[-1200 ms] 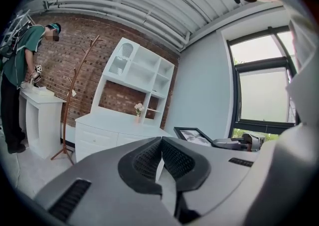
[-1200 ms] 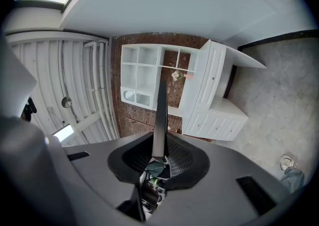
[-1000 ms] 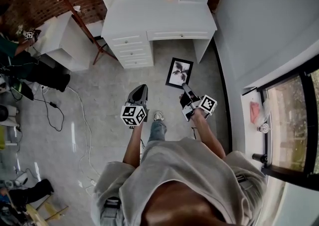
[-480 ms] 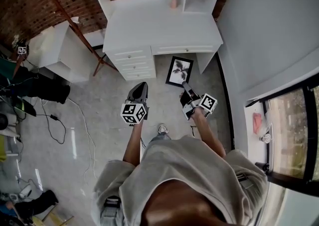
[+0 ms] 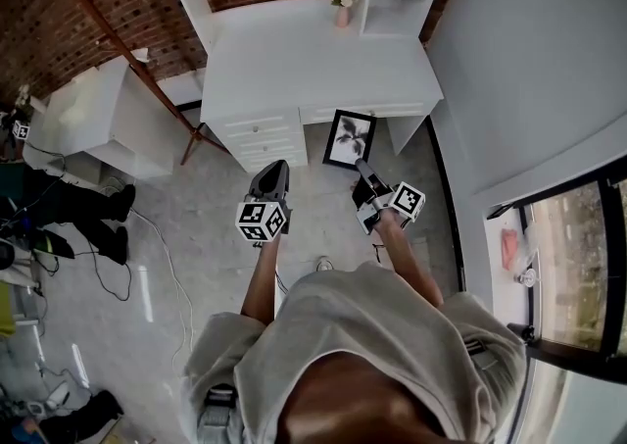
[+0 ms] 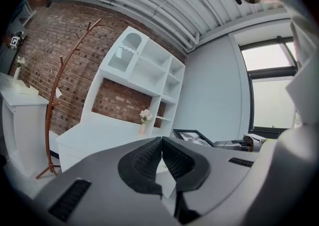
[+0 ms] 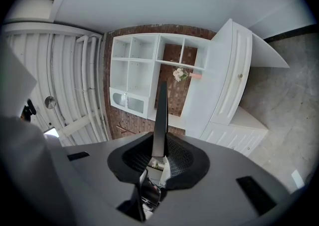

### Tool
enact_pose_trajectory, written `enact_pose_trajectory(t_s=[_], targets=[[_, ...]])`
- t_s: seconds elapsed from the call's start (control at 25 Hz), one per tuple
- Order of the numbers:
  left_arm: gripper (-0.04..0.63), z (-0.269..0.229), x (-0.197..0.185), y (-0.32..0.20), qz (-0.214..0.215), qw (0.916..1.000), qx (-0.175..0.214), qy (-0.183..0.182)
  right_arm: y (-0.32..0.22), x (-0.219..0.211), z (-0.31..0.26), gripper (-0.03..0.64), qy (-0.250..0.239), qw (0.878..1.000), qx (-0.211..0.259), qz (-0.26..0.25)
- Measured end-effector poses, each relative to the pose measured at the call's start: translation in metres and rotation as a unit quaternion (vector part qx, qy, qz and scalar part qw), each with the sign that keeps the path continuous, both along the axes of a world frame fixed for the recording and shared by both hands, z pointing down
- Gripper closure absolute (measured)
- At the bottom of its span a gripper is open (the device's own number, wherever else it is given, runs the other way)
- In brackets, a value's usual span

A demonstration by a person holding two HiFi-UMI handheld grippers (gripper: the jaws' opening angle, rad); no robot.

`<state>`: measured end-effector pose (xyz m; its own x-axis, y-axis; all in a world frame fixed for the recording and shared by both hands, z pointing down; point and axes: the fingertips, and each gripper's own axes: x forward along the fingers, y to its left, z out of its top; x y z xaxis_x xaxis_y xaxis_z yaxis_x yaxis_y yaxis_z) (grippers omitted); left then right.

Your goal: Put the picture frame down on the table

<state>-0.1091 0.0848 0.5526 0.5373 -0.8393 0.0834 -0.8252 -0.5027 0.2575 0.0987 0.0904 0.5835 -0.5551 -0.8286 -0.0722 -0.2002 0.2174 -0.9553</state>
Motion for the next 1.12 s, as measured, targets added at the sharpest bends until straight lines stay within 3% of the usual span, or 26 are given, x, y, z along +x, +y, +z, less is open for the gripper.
enact_pose_trajectory(t_s=[0.68, 1.12], targets=[[0.578, 0.007, 0.004, -0.034, 0.023, 0.9997, -0.004, 0.002, -0.024, -0.001, 0.008, 0.531, -0.005, 1.000, -0.004, 0.019], [0.578, 0.016, 0.004, -0.074, 0.013, 0.9999, -0.008, -0.002, -0.064, -0.002, 0.020, 0.531, -0.007, 1.000, -0.007, 0.008]])
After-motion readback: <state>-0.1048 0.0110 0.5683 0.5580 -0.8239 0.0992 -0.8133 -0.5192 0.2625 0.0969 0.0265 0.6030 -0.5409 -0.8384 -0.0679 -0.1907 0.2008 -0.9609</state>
